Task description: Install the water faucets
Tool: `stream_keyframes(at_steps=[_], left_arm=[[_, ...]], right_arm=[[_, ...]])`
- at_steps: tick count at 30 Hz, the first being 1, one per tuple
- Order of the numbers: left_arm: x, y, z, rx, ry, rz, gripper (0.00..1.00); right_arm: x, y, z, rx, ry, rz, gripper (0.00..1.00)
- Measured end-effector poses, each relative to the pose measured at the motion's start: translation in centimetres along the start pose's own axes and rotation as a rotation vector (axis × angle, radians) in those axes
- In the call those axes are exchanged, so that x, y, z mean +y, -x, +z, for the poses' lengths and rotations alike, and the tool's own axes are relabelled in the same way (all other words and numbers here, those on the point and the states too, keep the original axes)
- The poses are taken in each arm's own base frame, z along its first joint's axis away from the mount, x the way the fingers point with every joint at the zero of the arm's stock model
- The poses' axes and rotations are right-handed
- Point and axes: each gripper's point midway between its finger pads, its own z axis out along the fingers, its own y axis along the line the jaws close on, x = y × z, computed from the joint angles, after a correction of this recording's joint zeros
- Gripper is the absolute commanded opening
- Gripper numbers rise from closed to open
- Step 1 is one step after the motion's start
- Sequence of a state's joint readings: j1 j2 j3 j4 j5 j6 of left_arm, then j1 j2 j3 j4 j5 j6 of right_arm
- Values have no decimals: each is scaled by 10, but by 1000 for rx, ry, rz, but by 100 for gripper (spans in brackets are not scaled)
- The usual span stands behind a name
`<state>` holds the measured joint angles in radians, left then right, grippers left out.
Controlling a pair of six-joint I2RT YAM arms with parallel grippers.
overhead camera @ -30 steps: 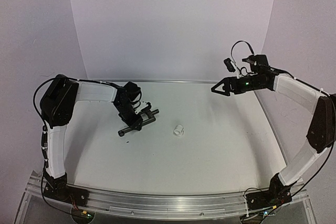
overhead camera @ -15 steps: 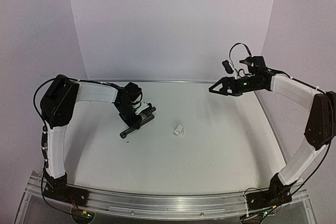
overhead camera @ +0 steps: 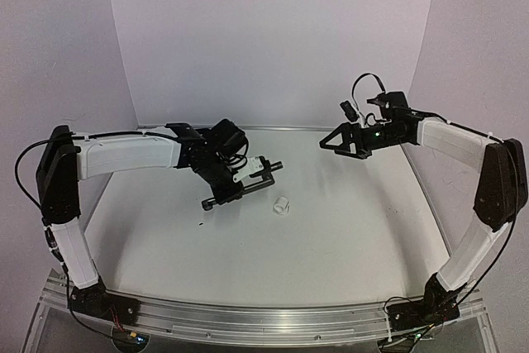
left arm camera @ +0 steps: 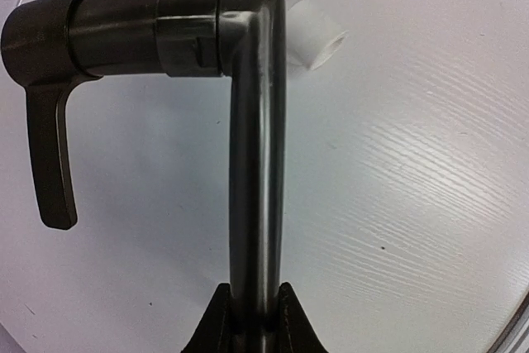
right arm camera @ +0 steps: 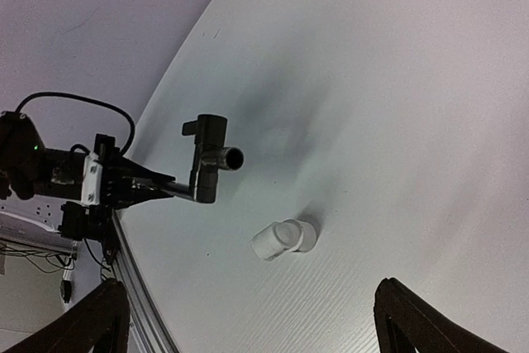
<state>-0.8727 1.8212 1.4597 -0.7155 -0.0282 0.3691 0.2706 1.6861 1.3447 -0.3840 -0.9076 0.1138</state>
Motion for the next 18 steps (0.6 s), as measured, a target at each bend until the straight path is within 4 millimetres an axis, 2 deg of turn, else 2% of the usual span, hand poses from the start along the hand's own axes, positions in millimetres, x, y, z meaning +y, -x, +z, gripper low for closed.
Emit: stream_keyframes(at_steps=[3,8,13,18], left_arm=[[-19,16,-20,-54,-2,72,0],[-39,31,-42,-110,8,159,0],[-51,36,-47,-121,16,218,0],[-54,37,-48,-115,42,257,0]], right_arm=[[11,-4,6,17,31,-8,98],[49,-20,26,80,127,-46,98],[80,-37,44,145,207,-71,94],[85,-51,61,198,238,-54,83]])
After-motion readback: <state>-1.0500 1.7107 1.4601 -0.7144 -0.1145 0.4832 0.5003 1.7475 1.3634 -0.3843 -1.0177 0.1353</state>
